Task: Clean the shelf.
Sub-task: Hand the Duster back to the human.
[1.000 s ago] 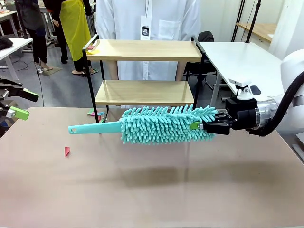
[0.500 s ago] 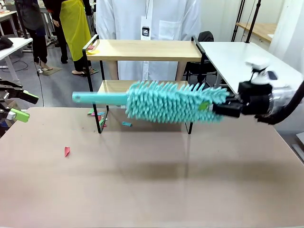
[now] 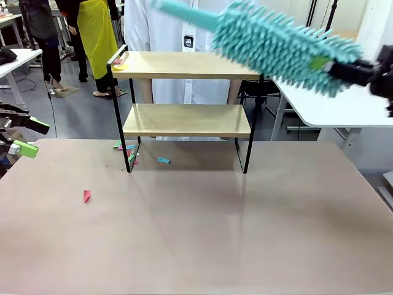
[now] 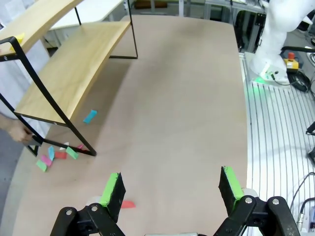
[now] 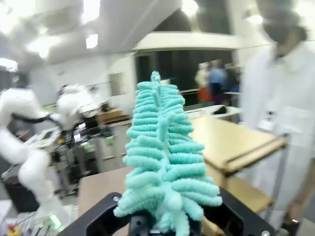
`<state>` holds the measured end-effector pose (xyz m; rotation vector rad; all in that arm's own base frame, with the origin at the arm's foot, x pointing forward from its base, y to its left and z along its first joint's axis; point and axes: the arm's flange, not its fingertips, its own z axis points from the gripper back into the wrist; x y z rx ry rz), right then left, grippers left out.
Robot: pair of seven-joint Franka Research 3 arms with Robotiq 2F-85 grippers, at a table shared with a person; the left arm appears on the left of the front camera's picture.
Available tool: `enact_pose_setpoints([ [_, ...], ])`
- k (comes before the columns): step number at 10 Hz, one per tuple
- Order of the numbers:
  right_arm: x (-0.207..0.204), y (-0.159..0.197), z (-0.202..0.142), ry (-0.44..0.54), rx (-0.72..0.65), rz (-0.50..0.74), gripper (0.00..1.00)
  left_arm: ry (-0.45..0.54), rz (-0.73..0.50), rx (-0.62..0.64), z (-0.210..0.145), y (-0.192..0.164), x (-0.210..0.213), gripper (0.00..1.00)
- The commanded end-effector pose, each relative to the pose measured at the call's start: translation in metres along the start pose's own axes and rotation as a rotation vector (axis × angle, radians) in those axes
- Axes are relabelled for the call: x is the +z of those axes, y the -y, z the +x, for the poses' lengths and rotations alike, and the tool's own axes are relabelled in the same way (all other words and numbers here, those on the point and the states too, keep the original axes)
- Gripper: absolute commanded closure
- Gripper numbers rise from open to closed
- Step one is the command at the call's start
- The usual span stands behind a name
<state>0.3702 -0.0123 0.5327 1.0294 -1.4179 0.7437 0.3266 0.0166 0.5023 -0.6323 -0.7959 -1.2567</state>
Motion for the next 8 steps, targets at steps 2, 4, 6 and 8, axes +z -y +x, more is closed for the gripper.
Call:
enact_pose_setpoints([
  [2, 0.036, 0.026, 0.013, 0.024, -0.018, -0.406, 0.83, 0.028, -0.003, -0.007, 0.002, -0.001, 0.0, 0.0],
  [4, 0.073, 0.039, 0.014, 0.057, -0.041, -0.648, 0.83, 0.028, -0.003, -0.007, 0.002, -0.001, 0.0, 0.0],
  [6, 0.096, 0.046, 0.008, 0.076, -0.038, -0.846, 0.83, 0.028, -0.003, -0.007, 0.002, -0.001, 0.0, 0.0],
  [8, 0.111, 0.048, -0.002, 0.07, -0.011, -0.985, 0.83, 0.028, -0.003, -0.007, 0.002, -0.001, 0.0, 0.0],
])
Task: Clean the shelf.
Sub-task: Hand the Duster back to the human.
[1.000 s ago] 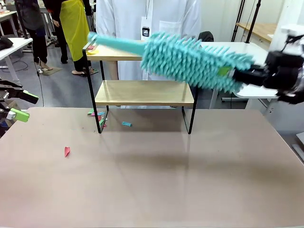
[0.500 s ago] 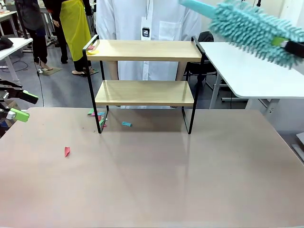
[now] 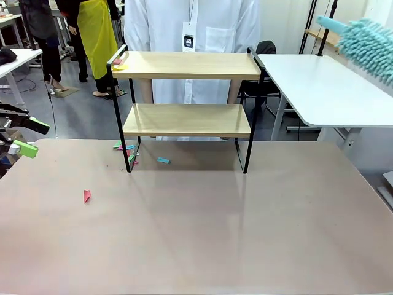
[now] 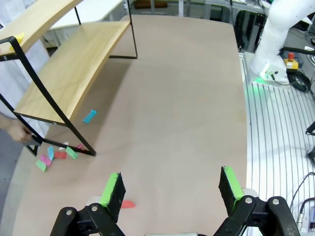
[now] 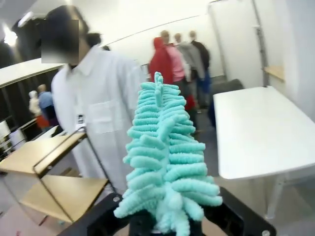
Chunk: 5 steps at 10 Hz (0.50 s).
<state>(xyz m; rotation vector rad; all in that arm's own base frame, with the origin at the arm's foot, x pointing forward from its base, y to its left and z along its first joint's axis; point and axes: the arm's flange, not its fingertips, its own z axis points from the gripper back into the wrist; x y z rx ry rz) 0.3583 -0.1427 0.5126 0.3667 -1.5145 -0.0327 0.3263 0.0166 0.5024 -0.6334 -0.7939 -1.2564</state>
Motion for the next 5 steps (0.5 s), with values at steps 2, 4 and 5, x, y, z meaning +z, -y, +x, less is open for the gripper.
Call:
enact_pose_setpoints([
  [2, -0.008, -0.002, -0.018, 0.012, 0.078, -0.124, 0.83, 0.028, -0.001, -0.009, 0.002, -0.001, -0.001, 0.0],
  [4, -0.005, 0.004, -0.051, -0.053, 0.098, -0.166, 0.83, 0.028, -0.001, -0.009, 0.002, -0.001, -0.001, 0.0],
  [5, -0.001, 0.006, -0.065, -0.08, 0.095, -0.161, 0.83, 0.028, -0.001, -0.009, 0.002, -0.001, -0.001, 0.0],
])
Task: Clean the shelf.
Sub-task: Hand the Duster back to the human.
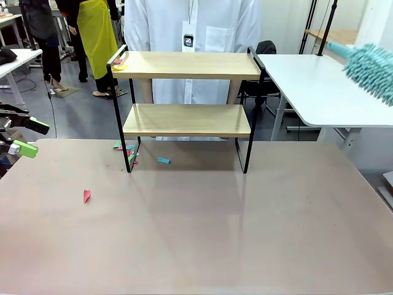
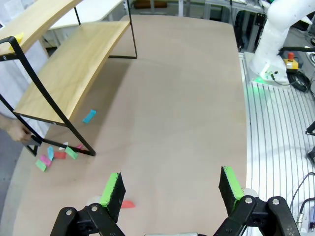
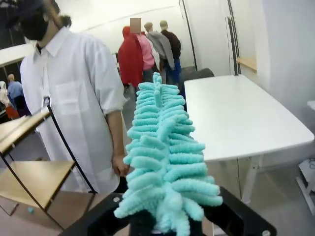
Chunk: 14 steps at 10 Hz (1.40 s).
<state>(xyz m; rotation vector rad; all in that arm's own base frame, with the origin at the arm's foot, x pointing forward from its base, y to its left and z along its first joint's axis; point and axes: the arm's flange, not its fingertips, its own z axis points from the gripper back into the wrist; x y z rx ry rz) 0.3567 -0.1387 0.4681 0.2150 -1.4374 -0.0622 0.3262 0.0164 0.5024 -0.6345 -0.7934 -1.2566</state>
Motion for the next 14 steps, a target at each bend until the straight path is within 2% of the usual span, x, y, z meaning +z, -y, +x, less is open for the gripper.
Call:
enact_pose_setpoints([
  [1, 0.002, -0.002, -0.032, -0.025, 0.036, -0.025, 0.83, 0.028, 0.0, -0.009, 0.002, -0.001, 0.0, 0.0],
  [4, 0.008, -0.007, -0.048, -0.045, 0.066, 0.023, 0.83, 0.028, 0.0, -0.009, 0.002, -0.001, 0.0, 0.0],
  [5, 0.003, -0.014, -0.046, -0.037, 0.061, 0.081, 0.83, 0.028, 0.0, -0.009, 0.002, -0.001, 0.0, 0.0],
  [6, -0.015, 0.005, -0.03, -0.071, 0.009, 0.013, 0.83, 0.028, 0.0, -0.009, 0.002, -0.001, 0.0, 0.0],
  [14, -0.015, 0.005, -0.03, -0.071, 0.009, 0.013, 0.83, 0.028, 0.0, -0.009, 0.002, -0.001, 0.0, 0.0],
])
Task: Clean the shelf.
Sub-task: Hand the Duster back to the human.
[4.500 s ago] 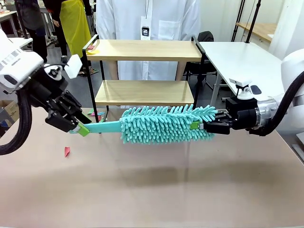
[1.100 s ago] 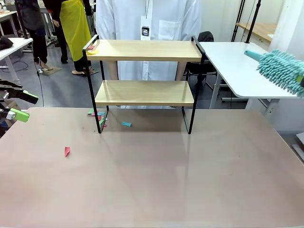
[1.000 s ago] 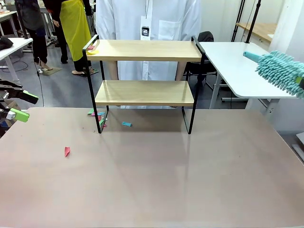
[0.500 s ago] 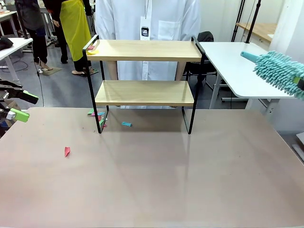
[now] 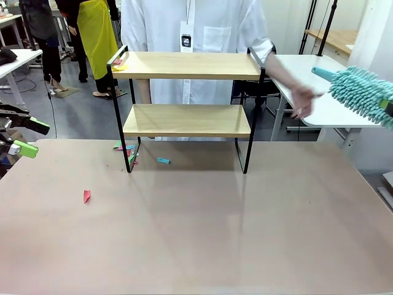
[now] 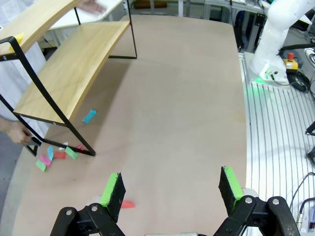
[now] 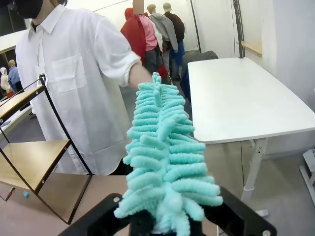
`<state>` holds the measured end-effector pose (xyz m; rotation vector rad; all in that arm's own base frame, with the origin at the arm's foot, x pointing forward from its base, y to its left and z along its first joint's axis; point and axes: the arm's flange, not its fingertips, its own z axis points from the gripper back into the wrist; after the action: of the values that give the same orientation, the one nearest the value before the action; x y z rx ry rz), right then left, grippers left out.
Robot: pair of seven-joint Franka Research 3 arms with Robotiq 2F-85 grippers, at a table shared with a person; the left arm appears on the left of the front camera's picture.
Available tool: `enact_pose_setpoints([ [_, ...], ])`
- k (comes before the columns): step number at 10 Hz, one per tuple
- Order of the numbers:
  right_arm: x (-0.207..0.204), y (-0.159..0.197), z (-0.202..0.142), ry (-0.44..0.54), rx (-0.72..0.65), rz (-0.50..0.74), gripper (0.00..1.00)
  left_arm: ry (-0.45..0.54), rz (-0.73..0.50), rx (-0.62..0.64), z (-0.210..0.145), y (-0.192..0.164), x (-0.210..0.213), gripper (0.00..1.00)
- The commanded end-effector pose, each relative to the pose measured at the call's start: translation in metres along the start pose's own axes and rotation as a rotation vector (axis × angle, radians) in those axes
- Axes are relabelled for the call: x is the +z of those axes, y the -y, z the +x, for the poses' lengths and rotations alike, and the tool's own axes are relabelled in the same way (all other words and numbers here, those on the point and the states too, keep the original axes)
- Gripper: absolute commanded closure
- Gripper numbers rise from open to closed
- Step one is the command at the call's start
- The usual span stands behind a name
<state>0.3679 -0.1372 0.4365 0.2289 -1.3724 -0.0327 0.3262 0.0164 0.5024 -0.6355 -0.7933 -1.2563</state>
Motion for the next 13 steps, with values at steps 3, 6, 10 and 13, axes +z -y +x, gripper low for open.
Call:
enact_pose_setpoints([
  [3, 0.0, -0.001, 0.0, -0.004, 0.002, -0.01, 0.83, 0.027, 0.001, -0.009, 0.002, -0.001, 0.0, 0.0],
  [6, 0.0, -0.001, 0.0, -0.004, 0.002, -0.01, 0.83, 0.027, 0.001, -0.009, 0.002, -0.001, 0.0, 0.0],
  [10, 0.003, -0.001, 0.002, 0.019, 0.024, 0.037, 0.25, 0.027, 0.001, -0.009, 0.002, -0.001, 0.0, 0.0],
  [13, 0.012, -0.001, 0.025, 0.037, -0.01, 0.055, 0.2, 0.027, 0.001, -0.009, 0.002, -0.001, 0.0, 0.0],
])
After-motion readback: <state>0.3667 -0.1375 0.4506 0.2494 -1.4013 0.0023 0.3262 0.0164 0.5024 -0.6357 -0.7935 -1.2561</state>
